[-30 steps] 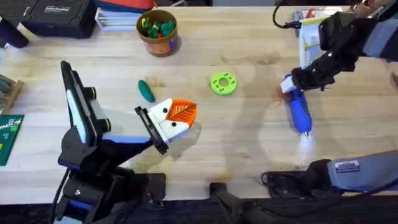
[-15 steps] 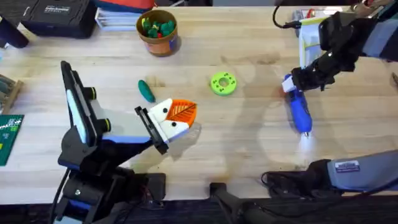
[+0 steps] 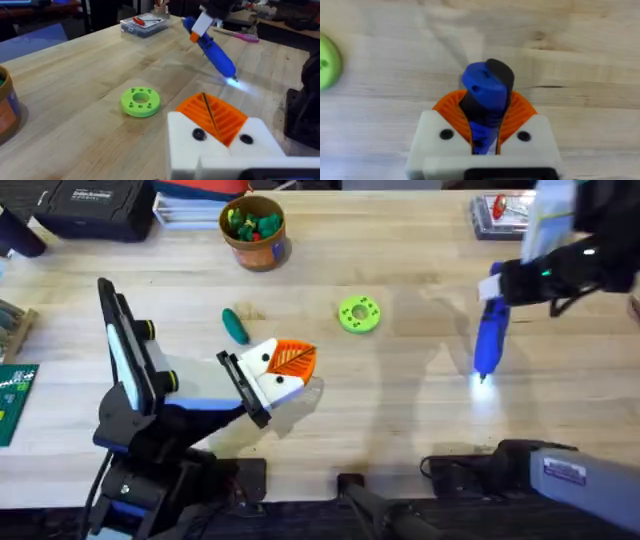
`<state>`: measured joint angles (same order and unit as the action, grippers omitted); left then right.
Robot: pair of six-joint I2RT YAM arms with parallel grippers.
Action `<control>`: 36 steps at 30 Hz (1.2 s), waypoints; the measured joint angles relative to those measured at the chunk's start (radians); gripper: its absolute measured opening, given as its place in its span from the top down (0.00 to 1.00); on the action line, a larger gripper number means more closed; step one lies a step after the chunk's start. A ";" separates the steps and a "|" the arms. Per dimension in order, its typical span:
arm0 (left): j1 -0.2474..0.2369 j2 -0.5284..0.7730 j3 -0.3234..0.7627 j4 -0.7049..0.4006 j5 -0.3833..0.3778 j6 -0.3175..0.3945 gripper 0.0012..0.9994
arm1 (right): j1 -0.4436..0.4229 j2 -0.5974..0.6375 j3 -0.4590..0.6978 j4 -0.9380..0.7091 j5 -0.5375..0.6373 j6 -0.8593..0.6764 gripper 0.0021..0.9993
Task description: Pick up the gripper from the table and insert it into the empty holder that is missing its gripper. Then pick up a screw, insert it into the mounting hole, and use the screwdriver to tighten it. Finally, clean up the table by picking up the vegetable and placing it into the bucket.
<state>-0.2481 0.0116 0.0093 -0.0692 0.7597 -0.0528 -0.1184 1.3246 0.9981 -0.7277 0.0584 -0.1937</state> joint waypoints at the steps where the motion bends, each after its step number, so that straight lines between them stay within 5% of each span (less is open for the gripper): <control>1: 0.000 0.000 0.000 0.000 0.000 0.000 0.99 | 0.000 -0.037 0.000 -0.001 0.000 0.015 0.81; 9: 0.000 0.000 0.000 0.000 0.000 0.000 0.99 | 0.040 -0.330 -0.022 0.013 0.000 0.152 0.83; 17: 0.000 0.000 0.000 0.000 0.000 0.000 0.99 | 0.300 -0.527 -0.193 0.236 0.000 0.293 0.84; 26: 0.000 0.000 0.000 0.000 0.000 0.000 0.99 | 0.624 -0.499 -0.243 0.678 0.000 0.343 0.85; 36: 0.000 0.000 0.000 0.000 0.000 0.000 0.99 | 0.834 -0.355 -0.243 1.068 -0.009 0.273 0.85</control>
<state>-0.2481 0.0116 0.0093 -0.0692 0.7597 -0.0528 0.7153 0.9693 0.7555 0.3400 0.0493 0.0792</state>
